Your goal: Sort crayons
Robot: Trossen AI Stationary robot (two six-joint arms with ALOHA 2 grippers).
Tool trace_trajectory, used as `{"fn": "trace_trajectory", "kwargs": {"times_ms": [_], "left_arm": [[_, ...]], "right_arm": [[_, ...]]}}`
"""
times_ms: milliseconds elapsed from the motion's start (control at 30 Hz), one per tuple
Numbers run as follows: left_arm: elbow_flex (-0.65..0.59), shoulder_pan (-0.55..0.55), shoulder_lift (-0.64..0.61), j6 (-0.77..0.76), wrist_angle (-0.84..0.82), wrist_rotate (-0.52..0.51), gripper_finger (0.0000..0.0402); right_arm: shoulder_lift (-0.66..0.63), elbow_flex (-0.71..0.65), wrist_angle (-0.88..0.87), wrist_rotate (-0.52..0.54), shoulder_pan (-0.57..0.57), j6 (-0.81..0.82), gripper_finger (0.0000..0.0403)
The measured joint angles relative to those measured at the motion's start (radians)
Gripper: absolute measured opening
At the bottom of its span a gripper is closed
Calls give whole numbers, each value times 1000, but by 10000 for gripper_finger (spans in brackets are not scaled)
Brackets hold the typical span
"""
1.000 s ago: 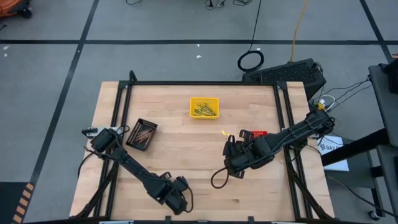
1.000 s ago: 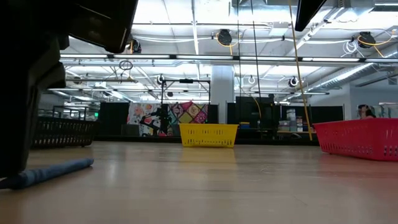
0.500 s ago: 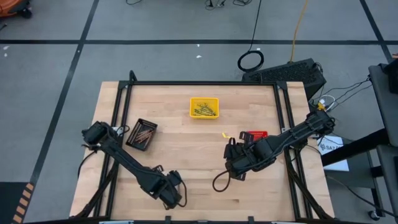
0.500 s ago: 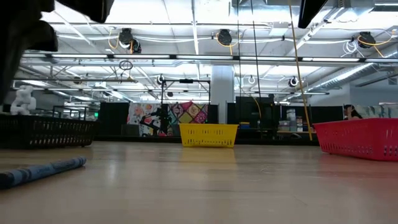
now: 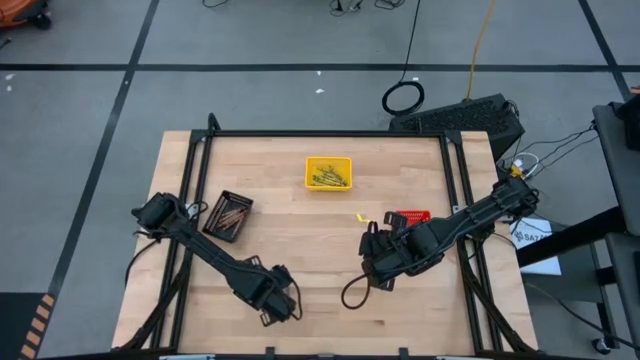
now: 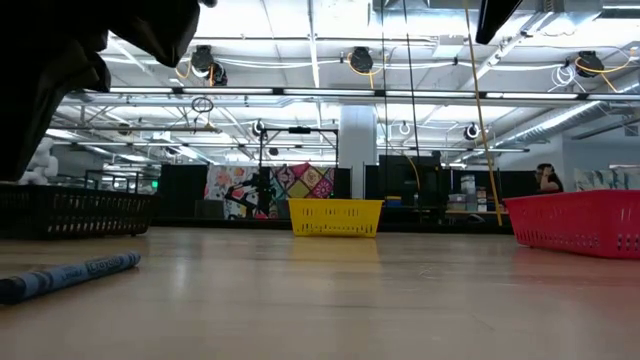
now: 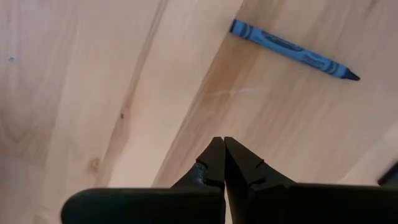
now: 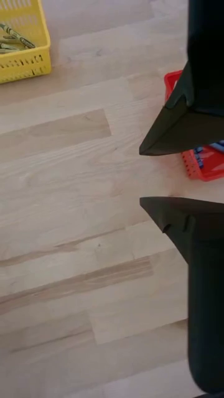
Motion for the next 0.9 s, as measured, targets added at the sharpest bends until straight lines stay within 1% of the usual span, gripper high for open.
{"fn": "trace_trajectory", "kwargs": {"times_ms": [133,333,600,767,900], "left_arm": [[0,-4,0,32,9,-3,0],[0,-3,0,24,17,-46,0],[0,1,0,25,56,-47,0],[0,12,0,119,55,-45,0],[0,18,0,250,52,-32,0]], "right_arm": [[0,0,0,-3,0,-9,105],[0,0,1,-3,0,-53,105],[0,0,33,-4,0,-36,105],[0,0,62,-4,0,-44,105],[0,0,102,-5,-3,-48,105]]}}
